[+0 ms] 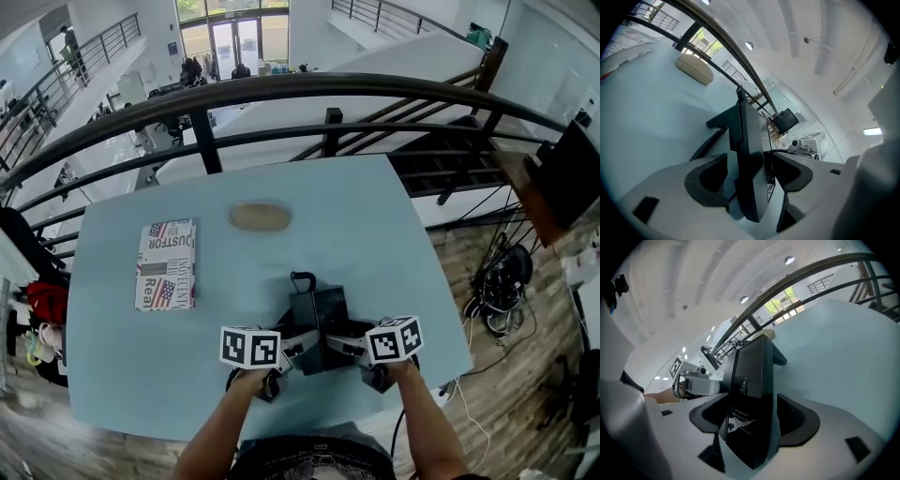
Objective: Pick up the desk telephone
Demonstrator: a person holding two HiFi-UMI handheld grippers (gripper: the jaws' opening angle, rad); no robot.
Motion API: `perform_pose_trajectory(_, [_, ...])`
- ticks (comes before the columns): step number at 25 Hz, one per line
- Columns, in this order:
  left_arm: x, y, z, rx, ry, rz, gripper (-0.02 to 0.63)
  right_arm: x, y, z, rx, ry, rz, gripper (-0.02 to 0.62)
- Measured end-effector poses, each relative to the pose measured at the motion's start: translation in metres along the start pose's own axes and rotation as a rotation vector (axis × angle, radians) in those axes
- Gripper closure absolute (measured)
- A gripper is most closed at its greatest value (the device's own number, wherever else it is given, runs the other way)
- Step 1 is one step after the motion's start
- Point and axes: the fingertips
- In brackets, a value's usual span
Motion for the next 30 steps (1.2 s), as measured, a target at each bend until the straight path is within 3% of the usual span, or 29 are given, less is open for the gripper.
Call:
perform_pose_trajectory(7, [0.001,-0.003,0.001,-0.014,0.029,0.067,0.326,-0.011,-0.006,0.0,0.045,-0.011,-0.035,0.301])
perform_pose_trajectory(13, [0.001,-0.005,-0.001,0.029,0.031,0.119,0.405,-0.013,-0.003,0.001,0.092,-0.005,-0.047,0.319])
perform_pose_trajectory(16, [0.002,-0.005,0.0,0.023,0.051,0.156,0.411,-0.011,-0.003,0.001,0.1,-0.009,-0.041,0.327])
perform_pose_trajectory(24, [0.002,-0.005,0.002,0.059,0.049,0.213,0.416,-0.012,-0.001,0.002,0.081,-0.012,-0.026,0.327])
perform_pose_trajectory(30, [0.011,0.006,0.015,0.078,-0.013,0.248,0.419,0.002,0.008,-0.008,0.066,0.068,0.006,0.328])
Point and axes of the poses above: the fingertips, and each gripper's own axes: y backward along the fingers, z to its right, x out of its top, and after that the axes turned 6 degrees about y, right-handed
